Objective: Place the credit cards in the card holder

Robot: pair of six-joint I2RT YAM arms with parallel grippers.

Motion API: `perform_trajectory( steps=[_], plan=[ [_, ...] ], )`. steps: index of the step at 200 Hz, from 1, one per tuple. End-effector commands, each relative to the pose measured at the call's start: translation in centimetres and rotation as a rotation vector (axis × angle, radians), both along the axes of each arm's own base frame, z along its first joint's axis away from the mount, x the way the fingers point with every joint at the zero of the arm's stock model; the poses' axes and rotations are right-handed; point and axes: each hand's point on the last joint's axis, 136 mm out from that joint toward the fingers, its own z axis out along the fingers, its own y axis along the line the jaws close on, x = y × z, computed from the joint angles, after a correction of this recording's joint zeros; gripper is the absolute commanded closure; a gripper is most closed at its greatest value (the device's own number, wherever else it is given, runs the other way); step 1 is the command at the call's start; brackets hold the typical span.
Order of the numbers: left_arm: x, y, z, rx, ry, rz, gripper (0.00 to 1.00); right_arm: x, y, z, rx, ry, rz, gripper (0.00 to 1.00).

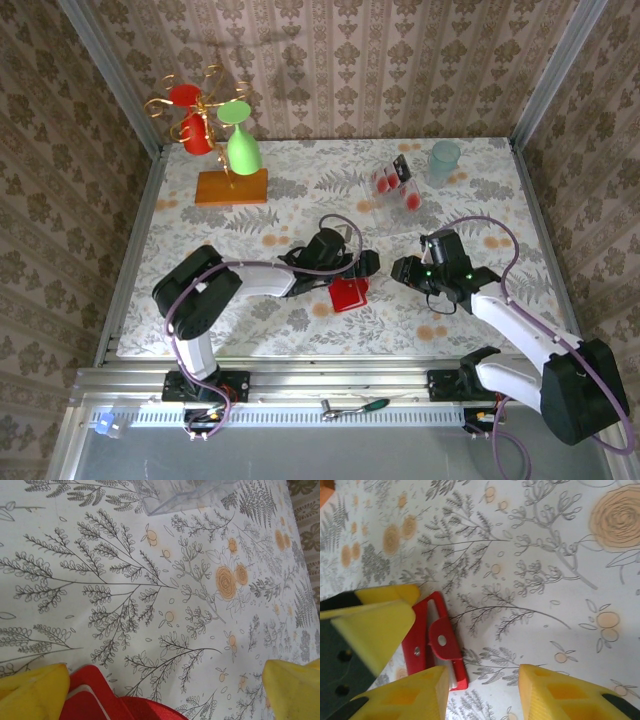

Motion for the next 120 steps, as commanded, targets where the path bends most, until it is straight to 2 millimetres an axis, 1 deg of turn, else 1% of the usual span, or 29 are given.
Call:
perform_trajectory(
  steps=[1, 24, 40, 58, 74, 97, 120],
  plan=[
    [1.2, 0.4, 2.4, -0.037, -0.01, -0.016, 0.0, -0.7, 1.8, 1.0, 0.049, -0.02, 0.079, 0.59],
    [2.4, 1.4, 3.6, -0.055, -0.021, -0.002, 0.0, -1.2, 3.6, 1.7, 0.042, -0.035, 0.125, 0.62],
    [3.6, 2.7, 4.5, -0.06, -0.032, 0.019, 0.0, -1.5, 5.3, 2.2, 0.034, -0.048, 0.159, 0.65],
    [4.7, 4.4, 5.3, -0.056, -0.045, 0.042, 0.0, -1.9, 7.5, 2.8, 0.022, -0.061, 0.212, 0.67],
    [5.7, 6.4, 6.2, -0.054, -0.061, 0.072, 0.0, -2.2, 9.8, 3.6, 0.006, -0.078, 0.269, 0.7],
    [6.8, 10.0, 7.0, -0.038, -0.068, 0.138, 0.0, -2.8, 13.5, 4.9, -0.019, -0.105, 0.359, 0.71],
    [7.4, 13.6, 7.4, -0.02, -0.066, 0.206, 0.0, -3.2, 17.4, 4.9, -0.039, -0.093, 0.448, 0.71]
  ],
)
